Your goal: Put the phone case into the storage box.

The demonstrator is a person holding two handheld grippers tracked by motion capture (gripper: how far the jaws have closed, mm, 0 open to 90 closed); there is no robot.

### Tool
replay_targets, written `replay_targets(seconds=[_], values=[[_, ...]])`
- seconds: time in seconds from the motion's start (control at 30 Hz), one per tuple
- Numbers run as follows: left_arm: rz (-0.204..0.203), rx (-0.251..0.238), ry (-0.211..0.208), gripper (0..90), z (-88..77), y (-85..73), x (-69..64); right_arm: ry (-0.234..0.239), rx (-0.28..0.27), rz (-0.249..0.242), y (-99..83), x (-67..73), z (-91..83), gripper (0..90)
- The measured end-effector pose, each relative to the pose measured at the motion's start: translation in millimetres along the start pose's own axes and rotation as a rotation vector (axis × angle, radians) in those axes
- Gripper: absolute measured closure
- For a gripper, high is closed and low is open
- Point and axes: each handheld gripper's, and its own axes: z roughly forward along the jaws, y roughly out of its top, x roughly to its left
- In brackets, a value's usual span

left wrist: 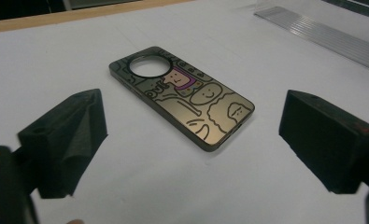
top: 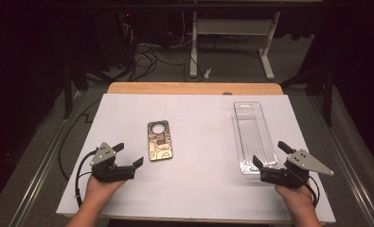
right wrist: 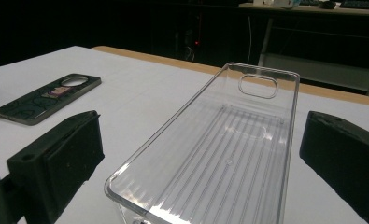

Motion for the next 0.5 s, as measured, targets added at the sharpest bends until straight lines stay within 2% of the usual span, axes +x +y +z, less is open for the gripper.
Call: replay_targets(seconds=[0.13, 0.27, 0.5], values=[[-0.002, -0.002, 0.001, 16.7, -0.6, 0.3, -0.8, -0.001, 0.002, 0.000, -0.2, -0.4, 0.6, 0.1], [-0.027, -0.001, -0.011, 20.6, -0.4, 1.0, 0.1, 0.000, 0.007, -0.007, -0.3, 0.7, 1.2, 0.1], [-0.033, -0.012, -0.026, 35.5, -1.2, 1.3, 0.0, 0.006, 0.007, -0.003, -0.5, 0.8, 0.6, 0.1]])
